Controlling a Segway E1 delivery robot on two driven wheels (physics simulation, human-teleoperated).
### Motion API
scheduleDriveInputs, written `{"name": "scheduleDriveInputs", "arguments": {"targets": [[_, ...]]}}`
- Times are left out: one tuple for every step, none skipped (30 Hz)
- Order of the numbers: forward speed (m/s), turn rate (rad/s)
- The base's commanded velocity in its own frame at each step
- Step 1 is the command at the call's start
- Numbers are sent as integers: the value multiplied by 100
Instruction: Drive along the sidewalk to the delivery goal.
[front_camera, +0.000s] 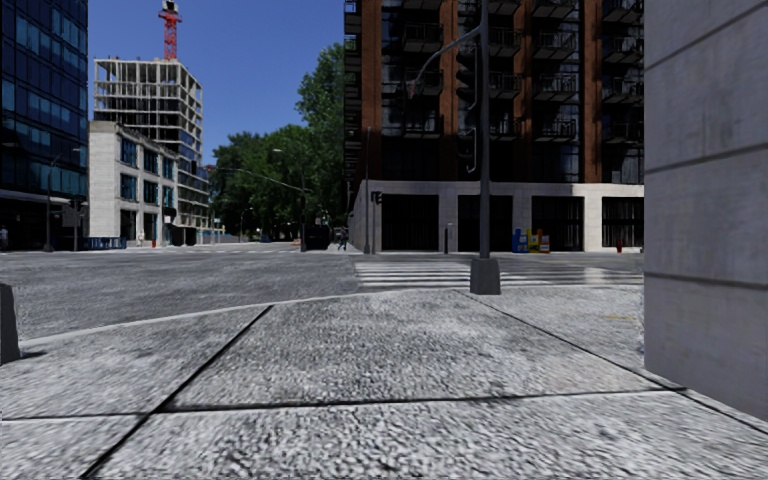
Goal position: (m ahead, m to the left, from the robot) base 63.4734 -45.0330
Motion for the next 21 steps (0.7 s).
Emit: {"name": "scheduleDriveInputs", "arguments": {"targets": [[200, -30], [200, -31], [200, -31], [200, -33], [200, -37], [200, -37], [200, -39], [200, -40], [200, -40], [200, -40], [200, -41], [200, -47], [200, -49], [200, -49], [200, -49], [200, -51], [200, -54], [200, -54], [200, -54], [200, -55], [200, -55]]}}
